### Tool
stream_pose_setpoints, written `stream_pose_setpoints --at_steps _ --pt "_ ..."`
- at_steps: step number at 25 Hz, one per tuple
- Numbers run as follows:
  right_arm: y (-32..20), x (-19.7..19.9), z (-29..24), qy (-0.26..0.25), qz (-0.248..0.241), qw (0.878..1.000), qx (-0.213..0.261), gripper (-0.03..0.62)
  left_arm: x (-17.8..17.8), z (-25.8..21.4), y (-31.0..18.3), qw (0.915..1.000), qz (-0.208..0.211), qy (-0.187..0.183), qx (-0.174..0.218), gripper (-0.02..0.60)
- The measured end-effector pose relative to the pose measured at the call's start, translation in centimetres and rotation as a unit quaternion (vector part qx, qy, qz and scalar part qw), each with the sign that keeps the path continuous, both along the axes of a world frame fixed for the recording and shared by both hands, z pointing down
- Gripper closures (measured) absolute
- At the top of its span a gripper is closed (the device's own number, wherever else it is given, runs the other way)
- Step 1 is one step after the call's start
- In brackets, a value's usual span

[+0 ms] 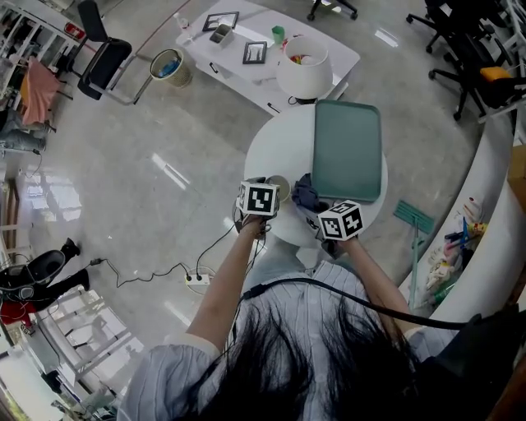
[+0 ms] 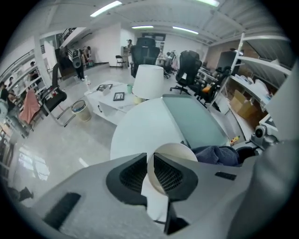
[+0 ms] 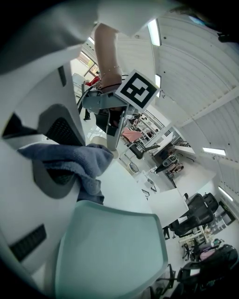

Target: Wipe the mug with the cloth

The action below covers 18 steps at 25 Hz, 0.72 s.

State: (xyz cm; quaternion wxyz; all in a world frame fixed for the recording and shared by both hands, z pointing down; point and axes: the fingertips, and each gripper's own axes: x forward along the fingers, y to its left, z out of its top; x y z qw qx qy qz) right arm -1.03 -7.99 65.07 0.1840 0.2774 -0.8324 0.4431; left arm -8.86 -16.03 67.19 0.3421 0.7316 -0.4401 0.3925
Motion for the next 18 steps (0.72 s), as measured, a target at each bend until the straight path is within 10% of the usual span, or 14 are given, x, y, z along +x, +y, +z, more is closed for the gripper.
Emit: stream_pose_setpoints --at_steps 18 --pt "2.2 0.6 -0.8 -0.017 -0.046 0.999 0.001 0.514 -2.9 -0.2 2.8 0.9567 -0.289 0.035 -0.012 0.523"
